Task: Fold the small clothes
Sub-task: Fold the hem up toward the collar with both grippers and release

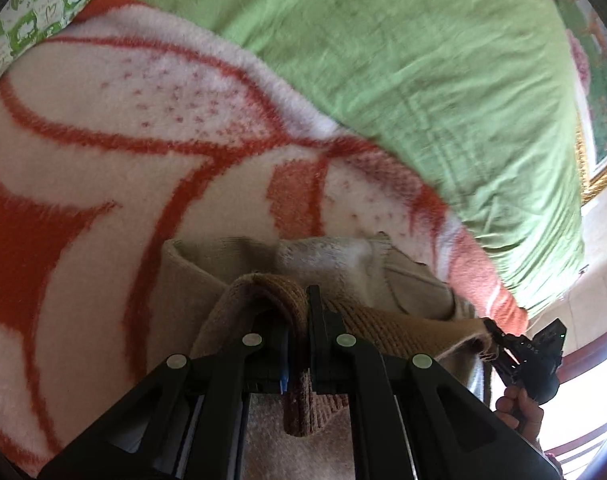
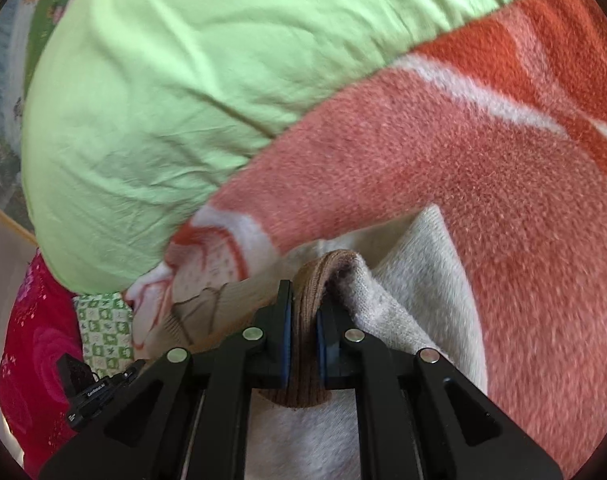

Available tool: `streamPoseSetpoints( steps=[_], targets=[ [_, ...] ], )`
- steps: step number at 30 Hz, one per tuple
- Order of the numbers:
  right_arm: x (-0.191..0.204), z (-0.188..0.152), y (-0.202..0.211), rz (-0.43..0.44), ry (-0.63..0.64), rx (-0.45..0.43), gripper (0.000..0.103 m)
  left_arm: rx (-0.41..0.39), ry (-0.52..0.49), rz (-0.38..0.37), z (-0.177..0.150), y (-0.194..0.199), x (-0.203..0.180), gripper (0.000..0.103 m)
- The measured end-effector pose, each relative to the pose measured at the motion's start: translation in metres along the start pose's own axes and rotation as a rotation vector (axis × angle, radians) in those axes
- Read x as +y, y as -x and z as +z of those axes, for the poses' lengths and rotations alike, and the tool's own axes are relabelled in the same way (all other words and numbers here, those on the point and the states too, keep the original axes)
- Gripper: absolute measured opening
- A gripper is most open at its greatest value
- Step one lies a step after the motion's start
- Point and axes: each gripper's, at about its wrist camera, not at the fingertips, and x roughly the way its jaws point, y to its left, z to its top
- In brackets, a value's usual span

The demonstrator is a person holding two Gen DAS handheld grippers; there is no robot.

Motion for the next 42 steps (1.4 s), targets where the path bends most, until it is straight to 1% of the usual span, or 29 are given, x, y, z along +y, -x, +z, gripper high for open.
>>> streamPoseSetpoints(
  steps=[2, 4, 5, 6, 7, 9, 10, 11, 13, 14, 15, 16, 18, 20, 21, 22, 23, 24, 25, 26, 27, 28, 30, 32, 34, 35, 37, 39, 42],
  targets=[
    [-0.004, 0.002, -0.003, 0.005, -0.038, 0.016, 0.014, 0.015, 0.014, -0.008, 0.001, -0.002, 0.003, 0.009],
    [-0.006, 0.004, 0.0, 0.023, -0.06, 0.028, 0.016, 0.004, 0.001, -0.025, 0.001, 0.006, 0.002, 0.014],
    [-0.006, 0.005, 0.002, 0.037, -0.068, 0.028, 0.021, -0.004, -0.018, -0.026, 0.002, 0.012, 0.0, 0.016],
    [-0.006, 0.006, 0.008, 0.051, -0.075, 0.02, 0.028, -0.006, -0.037, -0.025, 0.002, 0.018, -0.002, 0.021],
    [-0.005, 0.007, 0.014, 0.055, -0.078, 0.003, 0.037, -0.005, -0.053, -0.028, 0.003, 0.024, -0.004, 0.028],
    [-0.004, 0.008, 0.029, 0.055, -0.084, -0.038, 0.048, -0.049, -0.082, 0.007, 0.002, 0.044, -0.007, 0.042],
    [-0.002, 0.008, 0.039, 0.06, -0.081, -0.062, 0.05, -0.073, -0.105, 0.015, 0.001, 0.054, -0.012, 0.043],
    [0.0, 0.007, 0.048, 0.071, -0.07, -0.079, 0.051, -0.08, -0.145, -0.011, -0.003, 0.064, -0.019, 0.043],
    [0.014, -0.002, 0.063, 0.115, -0.004, -0.089, 0.052, -0.043, -0.246, -0.06, -0.018, 0.073, -0.04, 0.043],
    [0.023, -0.009, 0.066, 0.13, 0.04, -0.075, 0.052, -0.014, -0.308, -0.088, -0.031, 0.074, -0.054, 0.043],
    [0.033, -0.018, 0.068, 0.143, 0.094, -0.048, 0.052, 0.021, -0.354, -0.113, -0.043, 0.07, -0.067, 0.043],
    [0.046, -0.031, 0.066, 0.154, 0.166, -0.007, 0.052, 0.075, -0.408, -0.133, -0.059, 0.059, -0.081, 0.043],
    [0.073, -0.06, 0.051, 0.147, 0.336, 0.099, 0.052, 0.137, -0.464, -0.129, -0.08, 0.037, -0.097, 0.043],
    [0.089, -0.079, 0.032, 0.141, 0.436, 0.18, 0.052, 0.191, -0.487, -0.113, -0.091, 0.011, -0.103, 0.043],
    [0.093, -0.086, 0.022, 0.146, 0.461, 0.225, 0.052, 0.225, -0.481, -0.095, -0.095, -0.006, -0.101, 0.043],
    [0.095, -0.091, 0.005, 0.145, 0.478, 0.303, 0.052, 0.248, -0.478, -0.074, -0.096, -0.018, -0.098, 0.041],
    [0.094, -0.093, -0.01, 0.124, 0.493, 0.363, 0.052, 0.267, -0.479, -0.032, -0.097, -0.032, -0.094, 0.037],
    [0.092, -0.095, -0.021, 0.087, 0.513, 0.398, 0.052, 0.269, -0.487, -0.006, -0.096, -0.041, -0.091, 0.033],
    [0.087, -0.095, -0.034, 0.041, 0.539, 0.431, 0.05, 0.266, -0.491, -0.004, -0.094, -0.045, -0.088, 0.028],
    [0.081, -0.09, -0.045, 0.022, 0.555, 0.439, 0.048, 0.256, -0.488, -0.004, -0.087, -0.049, -0.085, 0.026],
    [0.077, -0.083, -0.049, 0.032, 0.553, 0.426, 0.043, 0.244, -0.481, -0.002, -0.08, -0.049, -0.084, 0.024],
    [0.072, -0.072, -0.048, 0.038, 0.539, 0.381, 0.038, 0.225, -0.469, 0.003, -0.071, -0.049, -0.082, 0.024],
    [0.063, -0.046, -0.041, 0.014, 0.485, 0.233, 0.038, 0.162, -0.428, 0.014, -0.045, -0.046, -0.074, 0.025],
    [0.044, -0.019, -0.031, -0.004, 0.381, 0.089, 0.039, 0.093, -0.375, 0.068, -0.016, -0.042, -0.062, 0.024],
    [0.022, -0.005, -0.028, -0.036, 0.284, 0.001, 0.039, 0.055, -0.297, 0.101, 0.005, -0.041, -0.045, 0.021],
    [0.013, -0.002, -0.026, -0.036, 0.242, -0.024, 0.038, 0.044, -0.255, 0.095, 0.011, -0.039, -0.035, 0.021],
    [0.002, -0.001, -0.021, -0.023, 0.192, -0.056, 0.031, 0.038, -0.202, 0.091, 0.016, -0.04, -0.02, 0.011],
    [0.002, -0.003, -0.014, -0.035, 0.179, -0.087, 0.031, 0.034, -0.18, 0.076, 0.014, -0.037, -0.012, 0.011],
    [-0.004, -0.004, 0.005, -0.059, 0.13, -0.116, 0.034, 0.034, -0.183, 0.09, 0.003, -0.022, -0.012, 0.012]
  ],
)
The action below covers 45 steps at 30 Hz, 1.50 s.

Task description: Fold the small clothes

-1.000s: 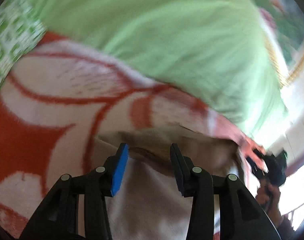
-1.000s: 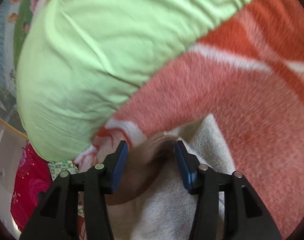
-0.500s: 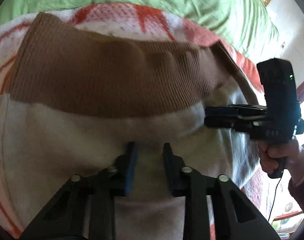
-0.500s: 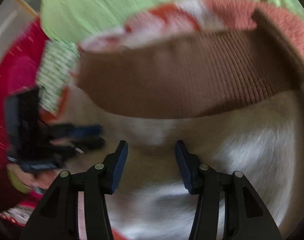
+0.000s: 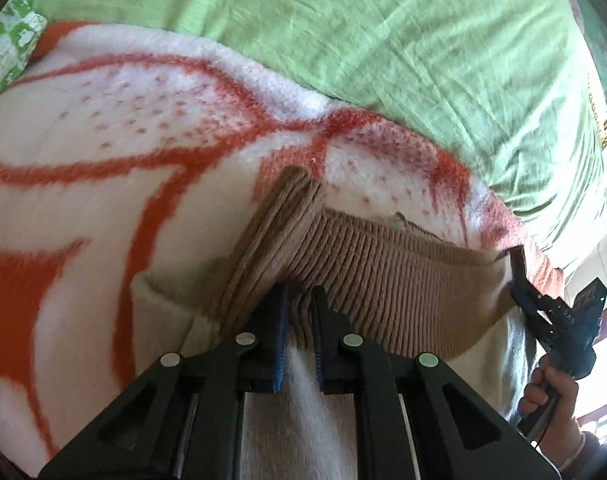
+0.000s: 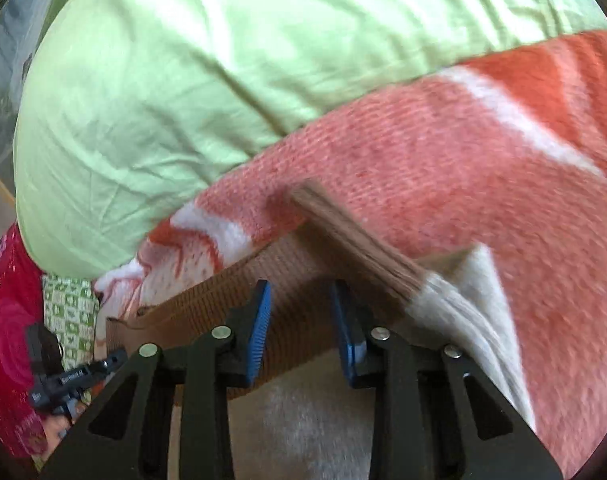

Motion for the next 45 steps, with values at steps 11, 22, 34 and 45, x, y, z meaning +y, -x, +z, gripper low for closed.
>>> streamPoseSetpoints(
  steps=[11, 22, 34, 45],
  targets=[
    [0.018, -0.069, 0.072, 0.059, 0.049, 0.091, 0.037, 0.018, 0.014, -0.02, -0.104, 0.089, -0.001, 0.037],
    [-0.035, -0.105, 0.087, -0.121, -0.037, 0.16, 0.043, 0.093, 0.137, 0.022, -0.15, 0.082, 0.042, 0.027],
    [-0.02, -0.093, 0.13, -0.15, -0.073, 0.053, 0.046, 0.063, 0.226, 0.124, -0.166, 0.132, 0.056, 0.06],
    [0.042, -0.105, 0.122, -0.055, 0.008, 0.161, 0.047, 0.103, 0.39, 0.056, -0.201, 0.135, 0.057, 0.069]
  ],
)
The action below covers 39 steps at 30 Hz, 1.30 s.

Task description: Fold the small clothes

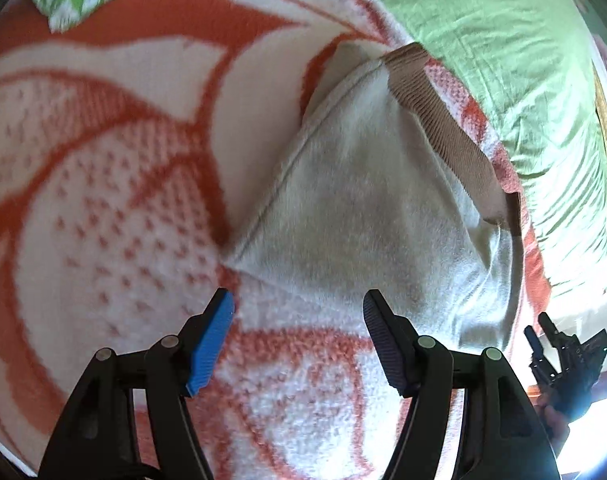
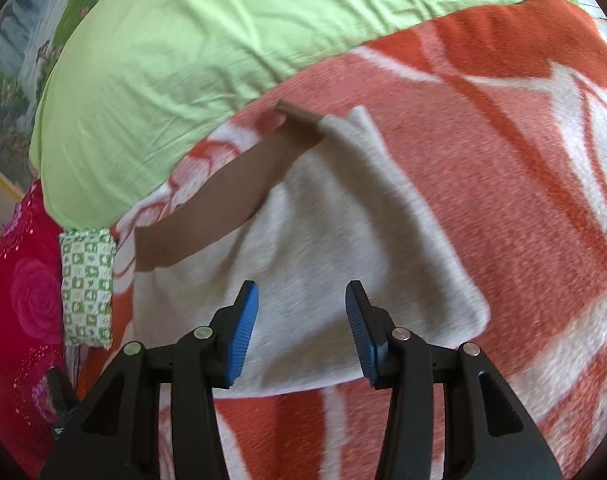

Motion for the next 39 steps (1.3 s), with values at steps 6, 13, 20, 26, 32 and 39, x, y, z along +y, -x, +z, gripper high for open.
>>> streamPoseSetpoints(
  steps=[6, 13, 20, 26, 32, 39],
  targets=[
    [0.031, -0.002, -0.017, 0.022, 0.048, 0.059, 0.048, 0.065, 0.129, -0.057, -0.001, -0.032, 0.006, 0.074],
    [0.043, 0.002, -0.029, 0.054, 0.042, 0.064, 0.048, 0.019, 0.168, -0.059, 0.019, -0.046, -0.006, 0.077],
    [0.031, 0.0, -0.031, 0.066, -0.011, 0.06, 0.048, -0.003, 0.146, -0.039, 0.037, -0.057, -0.011, 0.066],
    [0.016, -0.005, -0.028, 0.053, -0.044, 0.051, 0.048, -0.018, 0.135, -0.092, 0.046, -0.05, -0.001, 0.015],
    [0.017, -0.004, -0.038, 0.088, -0.066, 0.054, 0.048, -0.137, -0.101, -0.032, 0.041, -0.019, -0.059, 0.012],
    [0.066, 0.026, -0.094, 0.21, 0.017, 0.23, 0.048, -0.206, -0.453, -0.065, 0.021, -0.012, -0.147, 0.012]
  ],
)
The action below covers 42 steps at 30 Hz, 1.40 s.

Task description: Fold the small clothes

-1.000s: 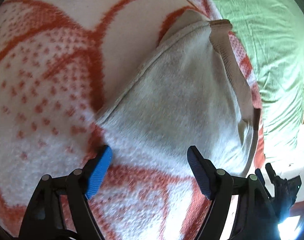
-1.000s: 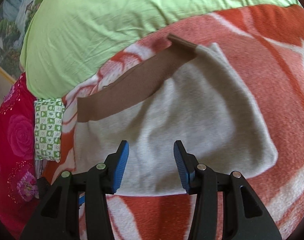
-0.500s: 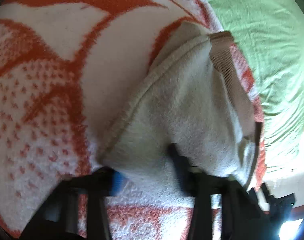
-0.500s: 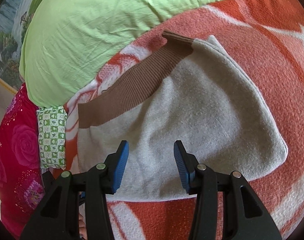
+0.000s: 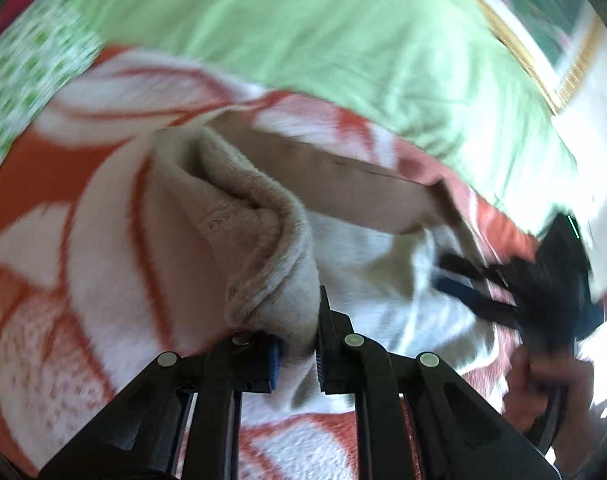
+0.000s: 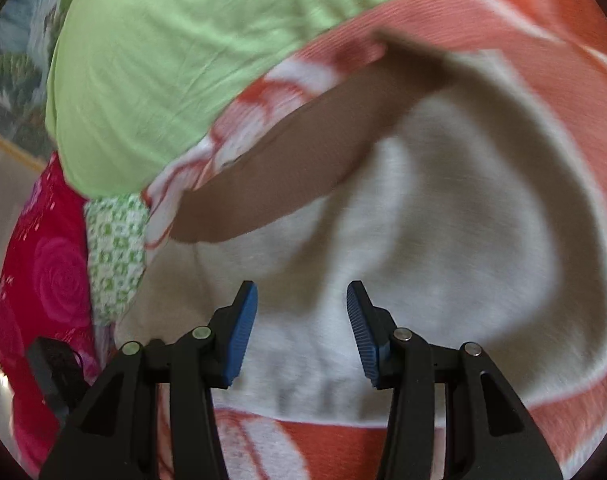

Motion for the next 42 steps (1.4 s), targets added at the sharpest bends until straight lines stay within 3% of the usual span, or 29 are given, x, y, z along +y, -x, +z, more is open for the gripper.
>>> streamPoseSetpoints(
  steps=[3, 6, 7, 13, 17, 20, 21, 23, 24, 28, 33, 37, 42],
  targets=[
    [0.02, 0.026, -0.034, 0.1, 0.03, 0.104, 0.052, 0.015, -0.074, -0.014, -0.003, -0.011, -0.019, 0.012],
    [0.039, 0.046, -0.067, 0.162, 0.061, 0.206, 0.076, 0.046, -0.102, -0.02, -0.009, -0.025, -0.025, 0.012],
    [0.049, 0.052, -0.077, 0.186, 0.081, 0.228, 0.078, 0.049, -0.105, -0.02, -0.01, -0.027, -0.026, 0.012],
    [0.112, 0.067, -0.12, 0.194, 0.295, 0.333, 0.088, 0.056, -0.121, -0.014, -0.011, -0.037, -0.032, 0.012],
    [0.146, 0.063, -0.15, 0.201, 0.406, 0.447, 0.088, 0.059, -0.144, 0.0, -0.013, -0.04, -0.038, 0.012],
    [0.163, 0.061, -0.16, 0.168, 0.501, 0.475, 0.088, 0.061, -0.157, 0.018, -0.015, -0.04, -0.041, 0.012],
    [0.167, 0.061, -0.161, 0.141, 0.534, 0.463, 0.086, 0.06, -0.161, 0.023, -0.015, -0.04, -0.044, 0.012],
    [0.165, 0.064, -0.166, 0.101, 0.545, 0.479, 0.046, 0.058, -0.166, 0.032, -0.016, -0.038, -0.047, 0.012],
    [0.162, 0.067, -0.167, 0.088, 0.527, 0.484, 0.013, 0.061, -0.167, 0.031, -0.015, -0.037, -0.049, 0.012],
    [0.155, 0.077, -0.127, 0.086, 0.54, 0.369, 0.013, 0.053, -0.184, -0.008, -0.012, -0.027, -0.063, 0.012],
    [0.114, 0.095, -0.041, 0.095, 0.453, 0.169, 0.013, 0.041, -0.258, -0.125, -0.009, -0.017, -0.109, 0.012],
    [0.042, 0.11, 0.021, 0.036, 0.346, 0.052, 0.013, 0.092, -0.308, -0.205, -0.016, -0.037, -0.153, 0.012],
    [-0.056, 0.105, 0.042, -0.099, 0.177, 0.033, 0.013, 0.204, -0.393, -0.223, -0.048, -0.085, -0.197, 0.012]
  ],
)
